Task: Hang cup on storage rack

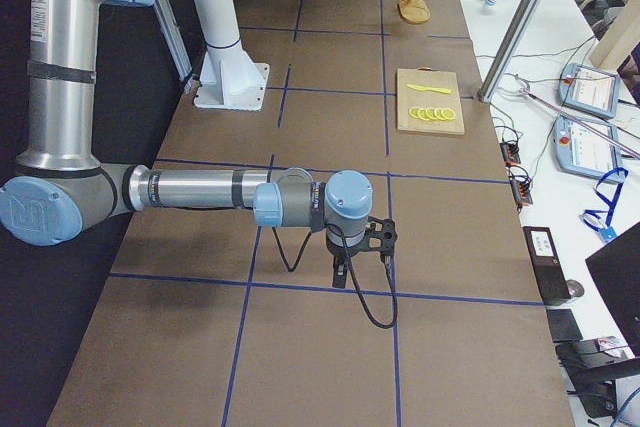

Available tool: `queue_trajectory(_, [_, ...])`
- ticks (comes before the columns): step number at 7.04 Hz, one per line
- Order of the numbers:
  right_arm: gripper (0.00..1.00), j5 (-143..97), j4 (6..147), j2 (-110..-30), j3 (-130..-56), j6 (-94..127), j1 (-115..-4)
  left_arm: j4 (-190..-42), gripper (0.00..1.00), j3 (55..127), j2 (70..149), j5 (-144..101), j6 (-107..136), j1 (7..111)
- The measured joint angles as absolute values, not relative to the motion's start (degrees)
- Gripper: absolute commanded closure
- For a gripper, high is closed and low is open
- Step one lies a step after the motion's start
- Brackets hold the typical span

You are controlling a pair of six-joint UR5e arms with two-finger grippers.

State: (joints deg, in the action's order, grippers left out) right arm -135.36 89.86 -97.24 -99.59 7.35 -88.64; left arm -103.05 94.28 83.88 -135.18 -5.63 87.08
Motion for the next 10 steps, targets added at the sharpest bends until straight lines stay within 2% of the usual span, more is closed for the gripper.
queue_trajectory(3, [0.00, -135.2, 90.1, -97.5, -99.4, 7.1, -87.4, -111.1, 0.00, 89.4, 83.1, -135.2, -5.3, 86.7])
queue_trajectory(6, [0.00, -135.3, 90.0, -97.8, -99.3, 7.0, -87.0, -97.7, 0.00, 91.5, 86.1, -135.3, -5.6, 83.8])
queue_trajectory(10, [0.00, -135.6, 89.5, -98.1, -98.6, 7.2, -87.0, -94.3, 0.00, 93.2, 85.2, -135.7, -5.7, 83.7])
